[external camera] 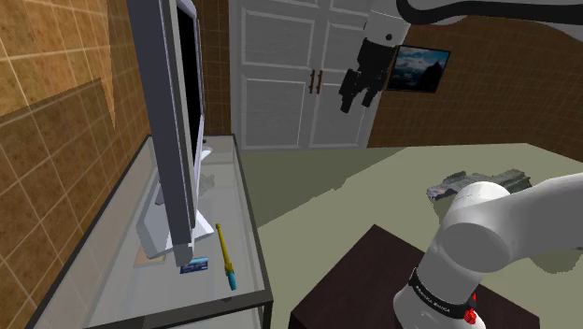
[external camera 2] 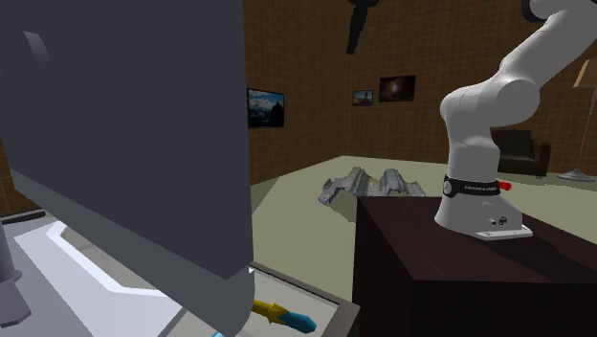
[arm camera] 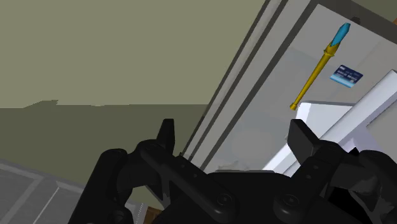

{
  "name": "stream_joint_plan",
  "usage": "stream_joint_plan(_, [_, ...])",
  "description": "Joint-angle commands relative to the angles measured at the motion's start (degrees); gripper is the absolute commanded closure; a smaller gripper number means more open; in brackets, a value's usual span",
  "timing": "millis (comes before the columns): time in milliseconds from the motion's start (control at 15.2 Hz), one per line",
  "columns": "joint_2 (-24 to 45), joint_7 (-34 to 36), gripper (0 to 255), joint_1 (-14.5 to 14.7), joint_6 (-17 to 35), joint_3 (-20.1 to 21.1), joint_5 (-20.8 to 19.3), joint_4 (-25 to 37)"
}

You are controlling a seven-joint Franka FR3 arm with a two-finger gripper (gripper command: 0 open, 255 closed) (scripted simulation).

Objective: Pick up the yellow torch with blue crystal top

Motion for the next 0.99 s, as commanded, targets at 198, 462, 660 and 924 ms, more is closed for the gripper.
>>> stream_joint_plan(198, [2.47,2.95,0,0.26,4.46,1.68,1.08,-3.00])
stream_joint_plan(462, [6.84,6.84,0,0.62,10.59,3.97,2.41,-6.05])
stream_joint_plan(660, [10.93,9.74,0,0.87,15.29,5.71,3.25,-7.59])
stream_joint_plan(924, [17.39,13.63,0,1.08,21.54,8.06,4.06,-8.59])
